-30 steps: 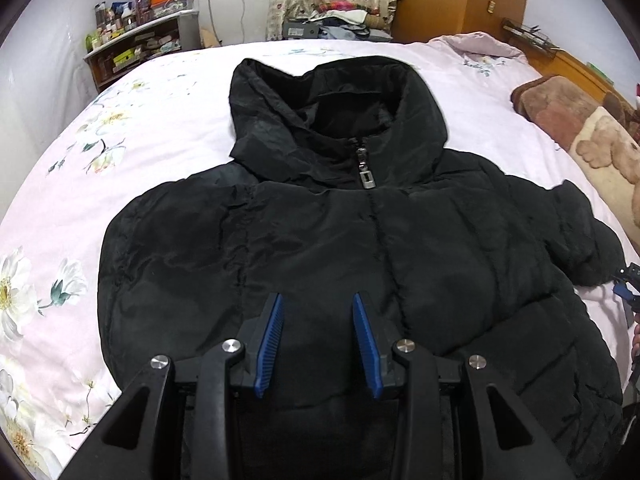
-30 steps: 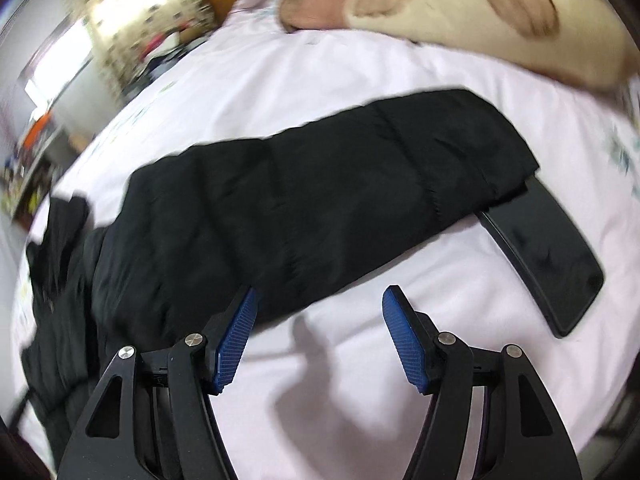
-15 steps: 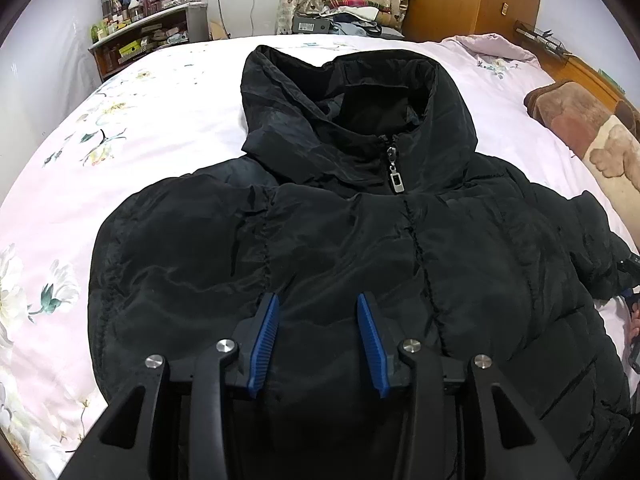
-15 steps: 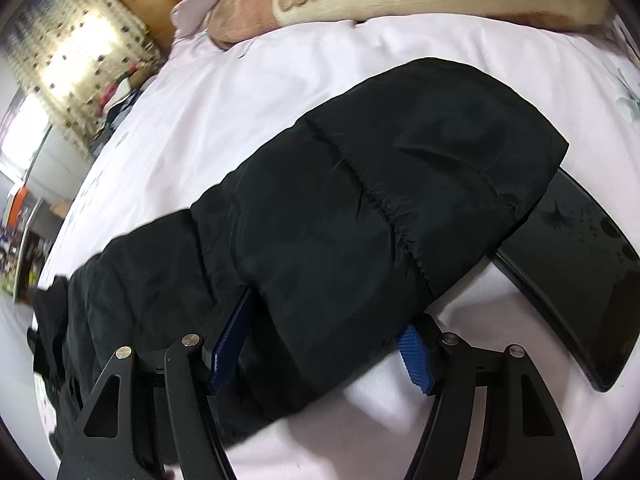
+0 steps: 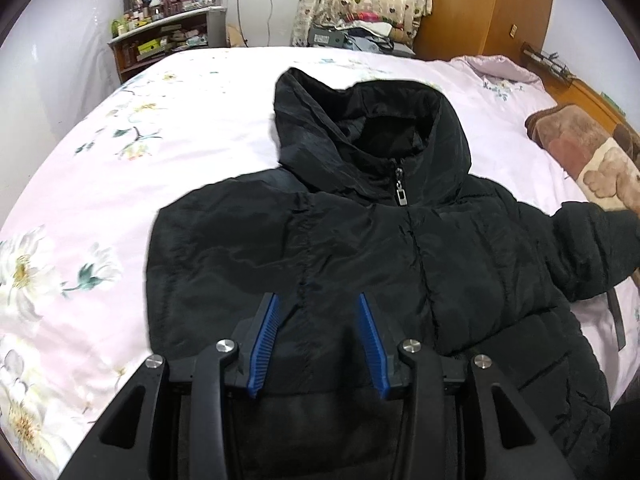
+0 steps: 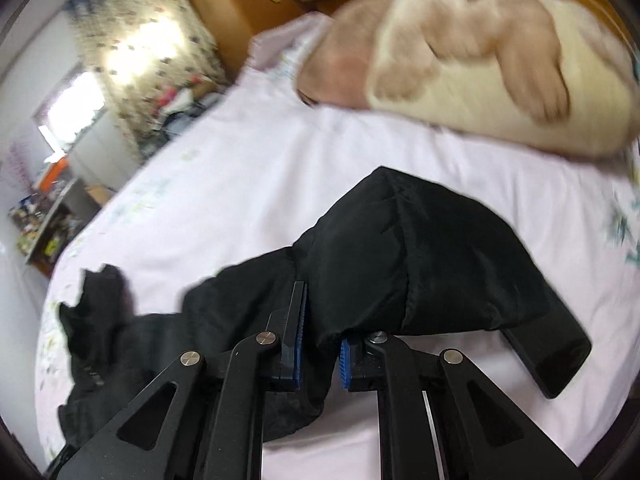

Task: Fold large clothes
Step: 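Fold the held sleeve across the jacket body and open the right tool, then grasp the jacket hem with the left tool while the right tool grasps it too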

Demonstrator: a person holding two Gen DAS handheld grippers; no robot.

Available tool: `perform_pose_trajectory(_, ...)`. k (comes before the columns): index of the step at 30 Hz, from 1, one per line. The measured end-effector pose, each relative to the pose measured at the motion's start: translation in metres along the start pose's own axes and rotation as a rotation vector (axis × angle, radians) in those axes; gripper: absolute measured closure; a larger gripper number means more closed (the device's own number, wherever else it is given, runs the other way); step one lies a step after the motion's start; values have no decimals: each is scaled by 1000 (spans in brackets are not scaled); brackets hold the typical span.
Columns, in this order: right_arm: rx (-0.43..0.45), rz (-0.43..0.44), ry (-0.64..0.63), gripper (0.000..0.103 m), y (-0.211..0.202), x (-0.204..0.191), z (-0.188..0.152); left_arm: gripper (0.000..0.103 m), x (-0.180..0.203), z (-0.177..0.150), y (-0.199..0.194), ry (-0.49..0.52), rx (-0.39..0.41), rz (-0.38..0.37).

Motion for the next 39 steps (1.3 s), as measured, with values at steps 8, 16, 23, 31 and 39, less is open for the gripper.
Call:
perform_pose_trajectory(8,55,195,-225,90,-73,-133,-7,60,-27,-9,-36,-59,32,1)
perform_pose_trajectory(16,-38,313,-452,90,-71,-242,-79,60,-60,-24,-58,-121,52,24)
perform_pose_trajectory(23,-132,326,-579,82,-39,-285,-147,60,-75,-37,-67,-142,47,43)
perform_pose_trajectory(31,-283,418,-653,40,-15,-306,-218,60,-80,-43,-70,-150,37,46)
perform_pose_trajectory(39,-195,459,-578,40,-38,-270,-195,60,-35,-19,-55,-95,46,-55)
Point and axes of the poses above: each gripper's, at about its wrist camera, not at the fingertips, and y roughly the way its jaws point, x to its right, z to its top, the point moved 7 cm from there along y, roughly the way its jaws point, and after that the axes turned 2 degrees about -z, right-handed, at the moved point
